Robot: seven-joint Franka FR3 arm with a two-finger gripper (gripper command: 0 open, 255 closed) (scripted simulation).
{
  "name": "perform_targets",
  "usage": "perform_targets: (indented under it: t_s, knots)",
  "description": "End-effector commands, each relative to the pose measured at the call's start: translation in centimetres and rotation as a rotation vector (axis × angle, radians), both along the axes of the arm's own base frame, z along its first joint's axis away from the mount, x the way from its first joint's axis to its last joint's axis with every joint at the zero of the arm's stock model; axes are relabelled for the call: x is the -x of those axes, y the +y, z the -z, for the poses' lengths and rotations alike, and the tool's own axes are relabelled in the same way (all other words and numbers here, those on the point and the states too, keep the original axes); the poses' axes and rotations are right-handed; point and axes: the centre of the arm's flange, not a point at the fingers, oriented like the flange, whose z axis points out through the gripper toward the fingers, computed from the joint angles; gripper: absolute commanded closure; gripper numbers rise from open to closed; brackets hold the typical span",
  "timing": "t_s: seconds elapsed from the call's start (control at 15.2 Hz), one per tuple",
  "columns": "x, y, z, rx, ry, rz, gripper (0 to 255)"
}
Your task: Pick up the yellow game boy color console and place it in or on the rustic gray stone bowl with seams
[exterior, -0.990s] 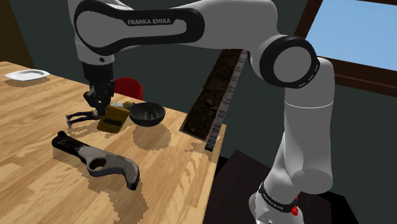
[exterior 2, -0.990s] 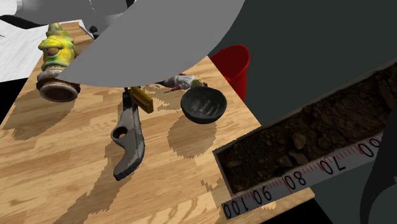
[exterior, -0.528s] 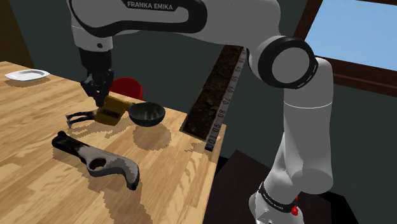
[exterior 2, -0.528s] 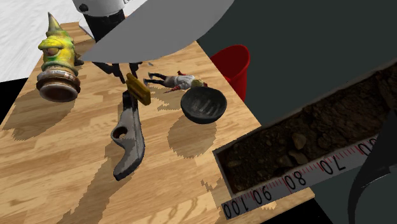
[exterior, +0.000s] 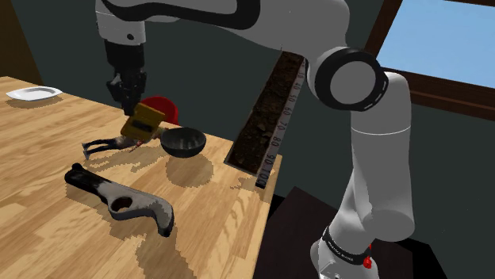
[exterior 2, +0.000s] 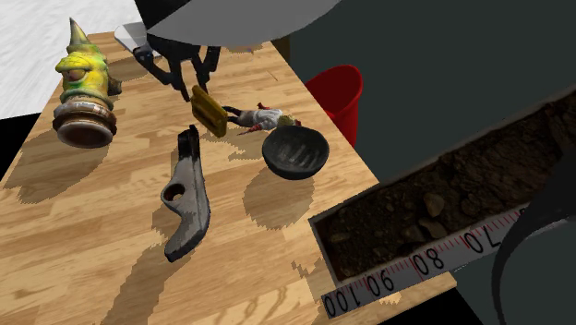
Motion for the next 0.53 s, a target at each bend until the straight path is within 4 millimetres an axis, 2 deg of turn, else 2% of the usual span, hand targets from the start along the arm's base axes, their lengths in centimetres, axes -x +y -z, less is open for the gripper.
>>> perform_targets:
  t_s: [0.0, 0.46]
  knots:
    - [-0.7, -2.4, -0.6, 0.000, 0.000, 0.000, 255]
    - [-3.9, -10.8, -2.6, 0.000, 0.000, 0.000, 255]
